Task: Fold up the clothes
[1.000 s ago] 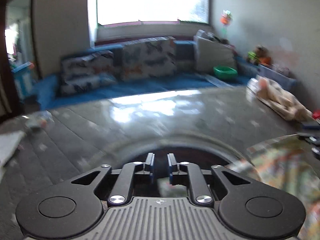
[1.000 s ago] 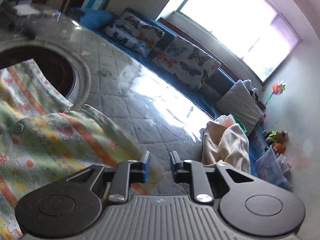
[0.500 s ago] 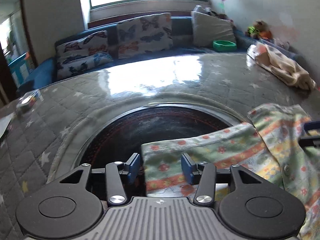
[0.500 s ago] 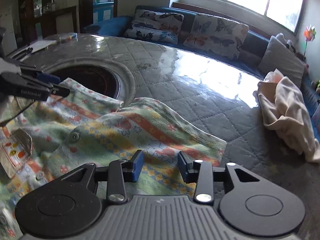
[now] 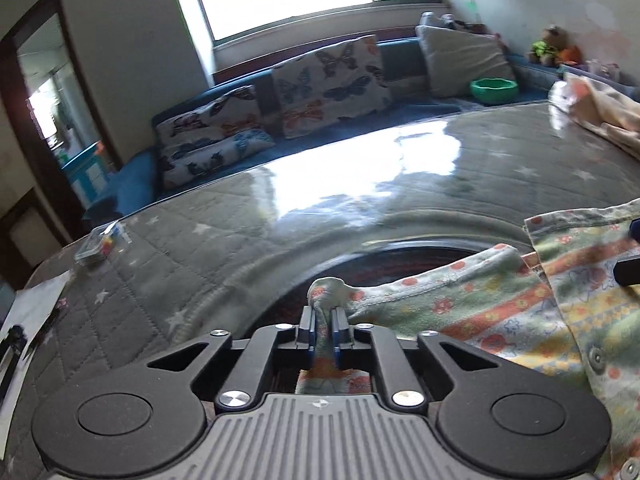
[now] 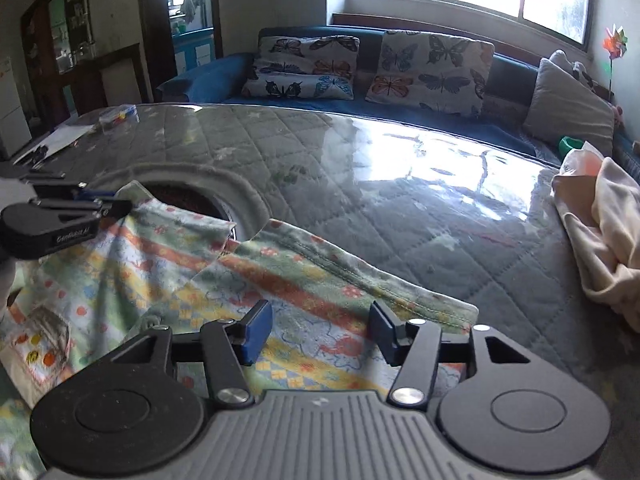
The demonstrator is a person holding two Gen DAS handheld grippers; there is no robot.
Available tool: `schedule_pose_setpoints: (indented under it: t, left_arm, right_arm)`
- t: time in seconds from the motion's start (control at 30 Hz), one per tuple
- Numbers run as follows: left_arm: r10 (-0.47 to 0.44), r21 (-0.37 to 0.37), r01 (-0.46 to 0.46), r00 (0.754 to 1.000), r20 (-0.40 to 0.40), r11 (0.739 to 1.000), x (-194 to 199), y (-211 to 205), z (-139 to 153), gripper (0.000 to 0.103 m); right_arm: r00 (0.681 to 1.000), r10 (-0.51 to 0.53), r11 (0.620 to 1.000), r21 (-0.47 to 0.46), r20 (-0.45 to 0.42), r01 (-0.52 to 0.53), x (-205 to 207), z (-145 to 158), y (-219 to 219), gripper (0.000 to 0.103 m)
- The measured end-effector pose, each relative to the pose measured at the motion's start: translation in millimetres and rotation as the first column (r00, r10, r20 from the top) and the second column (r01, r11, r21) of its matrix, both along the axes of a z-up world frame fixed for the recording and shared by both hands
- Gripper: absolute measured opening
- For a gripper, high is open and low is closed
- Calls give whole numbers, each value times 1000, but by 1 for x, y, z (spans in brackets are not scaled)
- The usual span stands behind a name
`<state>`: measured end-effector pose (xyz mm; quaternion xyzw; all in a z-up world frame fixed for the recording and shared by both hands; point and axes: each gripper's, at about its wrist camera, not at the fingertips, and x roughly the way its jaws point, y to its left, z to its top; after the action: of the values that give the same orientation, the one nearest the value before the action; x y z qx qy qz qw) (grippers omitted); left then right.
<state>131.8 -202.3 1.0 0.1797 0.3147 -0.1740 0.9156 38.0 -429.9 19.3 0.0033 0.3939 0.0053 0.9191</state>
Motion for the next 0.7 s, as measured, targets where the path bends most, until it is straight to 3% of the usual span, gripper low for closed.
schedule_pose_setpoints:
  t: [0.1, 0.23, 0.27, 0.33, 0.43, 0.5, 0.7]
  left_arm:
    - [23, -79, -24, 1000, -8, 997, 0, 22, 15, 28]
    - [51, -135, -50, 999, 5, 990, -11, 57, 38, 29]
    - [62, -144, -61, 998, 3, 988, -14, 66, 42, 33]
    - [77, -152, -75, 997, 5, 986, -27, 84, 45, 44]
    - [69, -155, -69, 998, -1, 986, -50, 105, 46, 45]
    - [44, -136, -43, 999, -2, 990, -68, 109, 42, 50]
    - [-13, -107, 9, 999, -38, 994, -93, 101, 26, 50]
  right_arm:
    - [1000, 16, 999, -43, -6, -16, -4, 5, 8, 55]
    - [998, 70, 996, -51, 1, -70, -40, 15, 27, 55]
    - [996, 86, 995, -52, 4, -85, -54, 19, 35, 57]
    - [995, 103, 994, -41, 11, -102, -74, 21, 46, 63]
    - [991, 126, 992, -27, 35, -125, -110, 20, 69, 71]
    - [991, 123, 992, -38, 57, -121, -127, 14, 82, 83]
    - [995, 70, 997, -19, 66, -69, -134, -5, 95, 91]
